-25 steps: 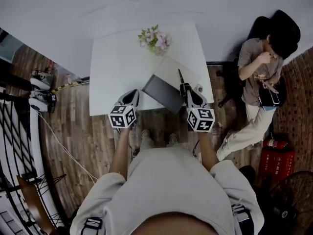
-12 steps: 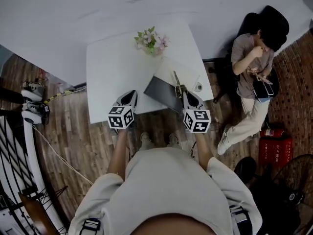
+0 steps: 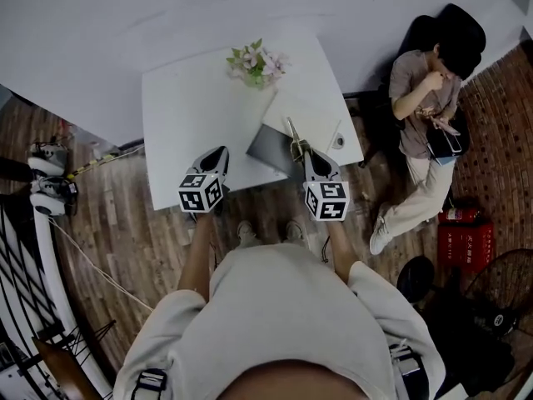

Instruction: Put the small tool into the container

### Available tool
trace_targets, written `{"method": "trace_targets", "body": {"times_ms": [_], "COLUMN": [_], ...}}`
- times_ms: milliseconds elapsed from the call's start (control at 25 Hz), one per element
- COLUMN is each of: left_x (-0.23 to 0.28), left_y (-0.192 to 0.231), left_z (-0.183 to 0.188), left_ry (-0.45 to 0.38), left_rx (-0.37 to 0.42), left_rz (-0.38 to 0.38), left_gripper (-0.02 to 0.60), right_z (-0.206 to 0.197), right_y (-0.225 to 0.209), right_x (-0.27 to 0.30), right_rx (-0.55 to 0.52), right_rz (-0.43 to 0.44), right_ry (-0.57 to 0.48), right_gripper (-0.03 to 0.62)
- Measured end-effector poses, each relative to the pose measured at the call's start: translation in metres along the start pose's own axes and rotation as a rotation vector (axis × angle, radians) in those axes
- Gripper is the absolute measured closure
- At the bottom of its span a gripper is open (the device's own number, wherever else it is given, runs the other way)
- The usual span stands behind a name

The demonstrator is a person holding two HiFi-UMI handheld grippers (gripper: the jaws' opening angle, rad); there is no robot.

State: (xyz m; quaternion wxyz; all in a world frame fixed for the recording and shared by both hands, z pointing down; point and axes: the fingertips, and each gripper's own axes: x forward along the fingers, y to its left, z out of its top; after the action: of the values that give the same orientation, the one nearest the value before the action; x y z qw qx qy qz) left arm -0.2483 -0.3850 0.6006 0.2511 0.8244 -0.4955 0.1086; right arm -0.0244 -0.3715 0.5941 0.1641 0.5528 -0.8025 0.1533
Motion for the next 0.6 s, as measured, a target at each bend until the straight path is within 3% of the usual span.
{"method": "trace_targets", "body": {"times_ms": [360,600], "left_x": [-0.004,-0.01], "left_y": [0.012,0.016], "left_z": [0.004,0.003], "left_ry": [-0.015,-0.027], "left_rx": [-0.009,-0.032], "left_rz": [0.011,0.023], "left_gripper": [0.572,0.572], "right_z": [-0.01,-0.021], "right_y": [0.022,0.036], "right_x": [0.014,0.02], "right_rx": [-0.247,-0.524], "right_rz": [0.0,0.011], "right_ry": [0.07,0.115], "right_gripper": [0.588,0.588]}}
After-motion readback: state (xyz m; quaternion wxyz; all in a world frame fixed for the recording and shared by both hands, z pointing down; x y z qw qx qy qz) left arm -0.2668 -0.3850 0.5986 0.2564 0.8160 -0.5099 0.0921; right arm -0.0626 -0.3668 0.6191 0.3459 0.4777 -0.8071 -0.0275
